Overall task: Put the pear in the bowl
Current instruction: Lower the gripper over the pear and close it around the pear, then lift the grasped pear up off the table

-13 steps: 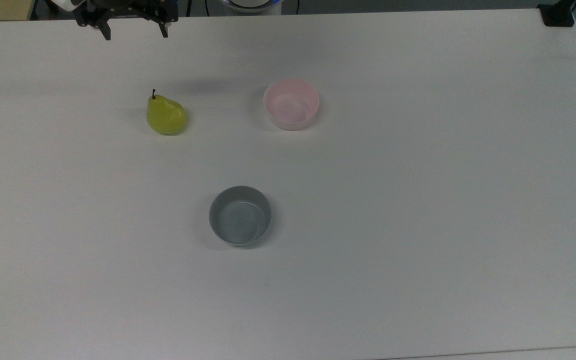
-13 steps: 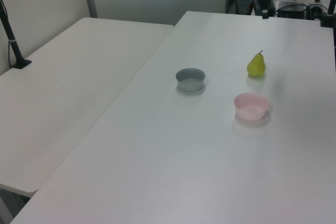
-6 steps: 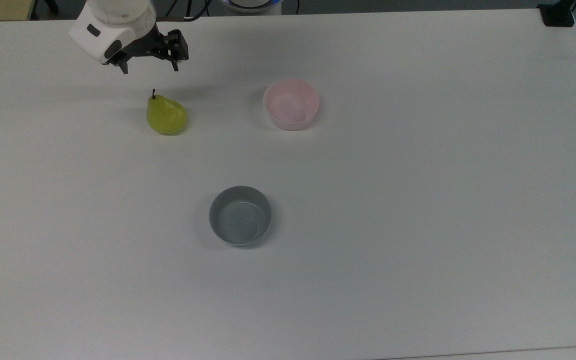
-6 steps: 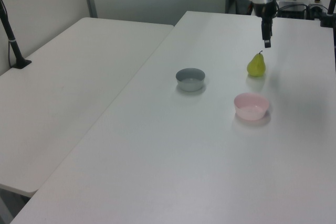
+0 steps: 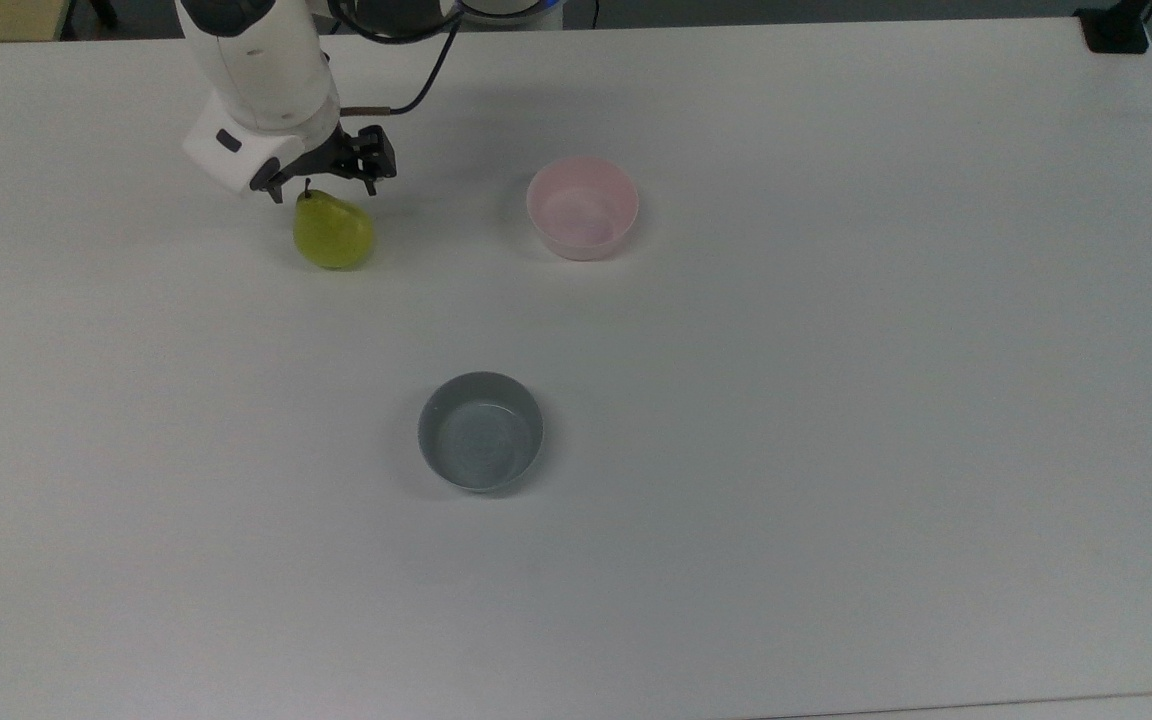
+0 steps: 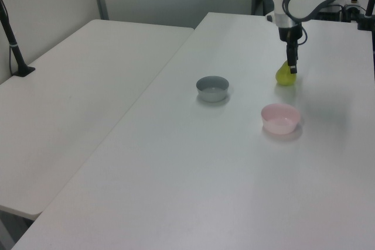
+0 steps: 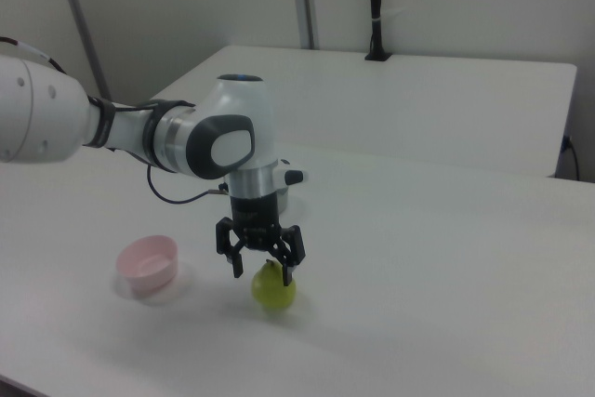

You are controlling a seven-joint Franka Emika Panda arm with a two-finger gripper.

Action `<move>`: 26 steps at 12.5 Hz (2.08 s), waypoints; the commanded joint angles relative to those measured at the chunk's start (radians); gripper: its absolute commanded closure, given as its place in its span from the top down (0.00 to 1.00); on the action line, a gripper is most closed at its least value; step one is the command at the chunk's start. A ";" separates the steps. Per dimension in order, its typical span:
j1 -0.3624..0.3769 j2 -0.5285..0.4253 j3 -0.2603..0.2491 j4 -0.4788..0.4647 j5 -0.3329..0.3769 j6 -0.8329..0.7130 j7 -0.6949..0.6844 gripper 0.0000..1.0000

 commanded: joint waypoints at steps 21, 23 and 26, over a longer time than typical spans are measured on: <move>0.025 0.038 0.003 0.244 -0.012 -0.213 0.051 0.50; 0.026 0.003 0.004 0.311 -0.007 -0.293 0.054 0.50; 0.031 -0.042 0.007 0.390 0.006 -0.352 0.059 0.50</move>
